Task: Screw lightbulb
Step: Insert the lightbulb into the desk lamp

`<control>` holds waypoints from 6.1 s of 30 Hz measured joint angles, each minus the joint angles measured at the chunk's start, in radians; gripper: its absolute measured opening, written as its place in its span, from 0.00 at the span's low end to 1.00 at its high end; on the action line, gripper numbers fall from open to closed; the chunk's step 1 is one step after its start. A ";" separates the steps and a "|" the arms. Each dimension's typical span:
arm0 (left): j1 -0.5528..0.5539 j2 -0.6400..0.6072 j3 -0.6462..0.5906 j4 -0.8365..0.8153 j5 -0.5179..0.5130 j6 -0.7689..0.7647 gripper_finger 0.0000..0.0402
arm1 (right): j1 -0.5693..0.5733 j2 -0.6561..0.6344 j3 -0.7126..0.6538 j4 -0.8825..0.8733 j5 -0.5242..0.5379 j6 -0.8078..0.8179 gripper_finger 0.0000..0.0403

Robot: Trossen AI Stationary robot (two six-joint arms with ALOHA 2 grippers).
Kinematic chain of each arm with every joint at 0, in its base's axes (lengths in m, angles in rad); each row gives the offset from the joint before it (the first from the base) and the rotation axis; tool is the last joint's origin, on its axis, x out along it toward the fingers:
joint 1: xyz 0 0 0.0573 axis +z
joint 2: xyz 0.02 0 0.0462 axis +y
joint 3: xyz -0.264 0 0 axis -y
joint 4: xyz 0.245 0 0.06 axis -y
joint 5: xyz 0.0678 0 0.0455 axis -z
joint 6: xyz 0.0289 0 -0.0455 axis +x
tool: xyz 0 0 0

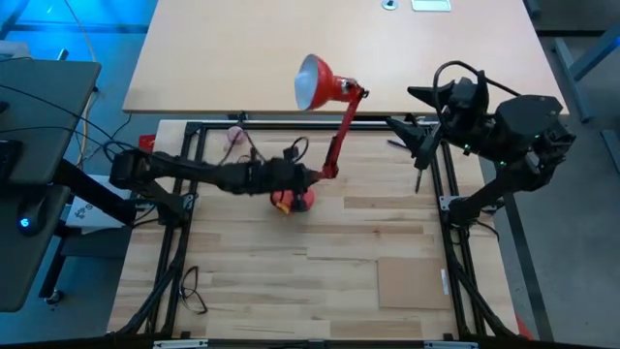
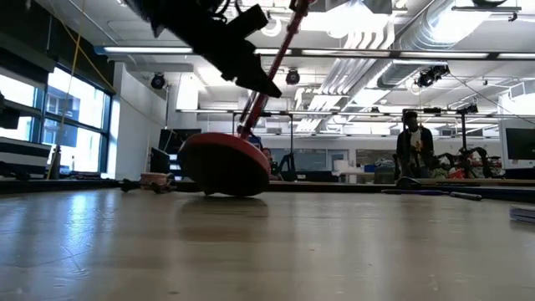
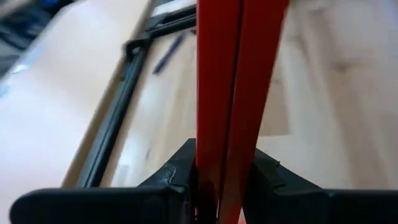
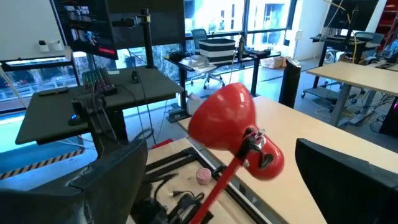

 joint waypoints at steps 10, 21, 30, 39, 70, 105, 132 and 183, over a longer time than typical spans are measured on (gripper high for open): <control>-0.189 0.145 -0.167 0.417 -0.372 -0.076 0.18 | -0.002 0.000 0.000 0.034 0.003 0.002 0.99; -0.314 0.275 -0.171 0.548 -0.410 -0.185 0.40 | -0.001 0.002 0.000 0.034 0.003 0.124 0.99; -0.318 0.222 -0.174 0.522 -0.345 -0.199 0.46 | -0.001 0.019 -0.001 0.034 -0.002 0.105 0.99; -0.319 0.141 -0.175 0.379 -0.333 -0.194 0.47 | -0.001 0.021 -0.001 0.034 -0.004 0.070 0.99; -0.283 0.079 -0.174 0.362 -0.209 -0.176 0.48 | -0.001 0.021 -0.001 0.030 0.002 0.047 0.99; -0.460 -0.349 -0.075 -0.420 -0.511 -0.366 0.76 | -0.001 0.022 -0.001 0.002 -0.005 -0.009 0.99; -0.467 -0.685 -0.075 -0.826 -0.499 -0.670 0.76 | -0.002 0.004 -0.001 -0.039 0.000 -0.002 0.99; -0.320 0.073 -0.212 0.378 -0.330 0.135 0.76 | -0.002 -0.005 -0.001 -0.046 0.001 0.097 0.99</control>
